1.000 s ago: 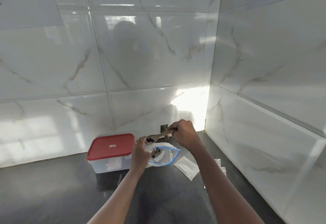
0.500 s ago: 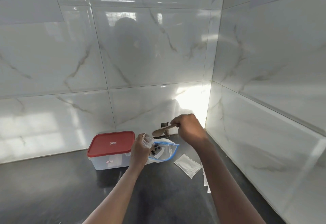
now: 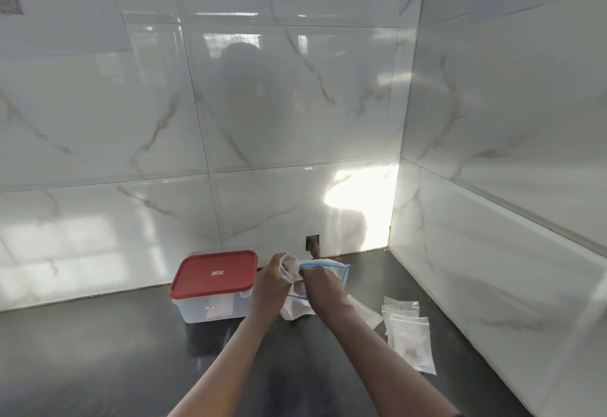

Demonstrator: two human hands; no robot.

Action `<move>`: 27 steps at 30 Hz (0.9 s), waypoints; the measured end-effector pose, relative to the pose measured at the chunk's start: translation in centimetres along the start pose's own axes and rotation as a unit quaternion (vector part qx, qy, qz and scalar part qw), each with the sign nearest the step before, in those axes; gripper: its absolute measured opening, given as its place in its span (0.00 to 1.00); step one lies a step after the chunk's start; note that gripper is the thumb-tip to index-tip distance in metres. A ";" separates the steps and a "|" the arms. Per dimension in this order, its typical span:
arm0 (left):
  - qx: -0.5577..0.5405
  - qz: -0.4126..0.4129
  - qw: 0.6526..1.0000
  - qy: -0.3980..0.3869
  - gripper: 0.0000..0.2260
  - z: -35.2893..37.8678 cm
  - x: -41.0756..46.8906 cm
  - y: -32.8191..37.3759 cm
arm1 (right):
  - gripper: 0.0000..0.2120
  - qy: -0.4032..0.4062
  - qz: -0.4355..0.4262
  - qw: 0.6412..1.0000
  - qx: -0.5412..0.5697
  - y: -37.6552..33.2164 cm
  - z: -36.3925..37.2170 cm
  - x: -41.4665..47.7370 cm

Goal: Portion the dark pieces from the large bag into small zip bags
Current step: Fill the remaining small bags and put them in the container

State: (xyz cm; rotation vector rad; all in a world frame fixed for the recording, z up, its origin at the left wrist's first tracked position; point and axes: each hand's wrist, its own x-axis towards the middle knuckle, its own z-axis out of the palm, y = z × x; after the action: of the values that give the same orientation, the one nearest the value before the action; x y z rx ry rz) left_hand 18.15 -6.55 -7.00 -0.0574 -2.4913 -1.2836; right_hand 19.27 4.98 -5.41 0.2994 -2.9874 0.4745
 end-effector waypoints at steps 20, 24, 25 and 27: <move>0.125 -0.043 0.991 0.006 0.16 0.4 0.0 0.0 | 0.17 0.083 0.046 0.995 0.035 1.2 2.0 1.0; 0.106 -0.050 0.993 -0.002 0.16 0.6 0.0 -0.4 | 0.18 0.082 0.071 0.992 0.068 1.5 3.2 0.5; 0.104 -0.046 0.994 -0.003 0.16 0.7 0.0 -0.5 | 0.18 0.078 0.076 0.991 0.082 1.6 3.5 0.5; 0.092 -0.049 0.995 -0.005 0.15 0.9 -0.1 -0.8 | 0.18 0.068 0.091 0.987 0.111 1.6 4.3 0.3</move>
State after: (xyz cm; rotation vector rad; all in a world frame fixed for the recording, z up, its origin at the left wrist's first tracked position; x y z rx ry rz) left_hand 17.82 -6.29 -8.12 0.1048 -2.6380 -1.0850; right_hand 18.36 5.03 -9.87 0.0095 -2.8426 0.8146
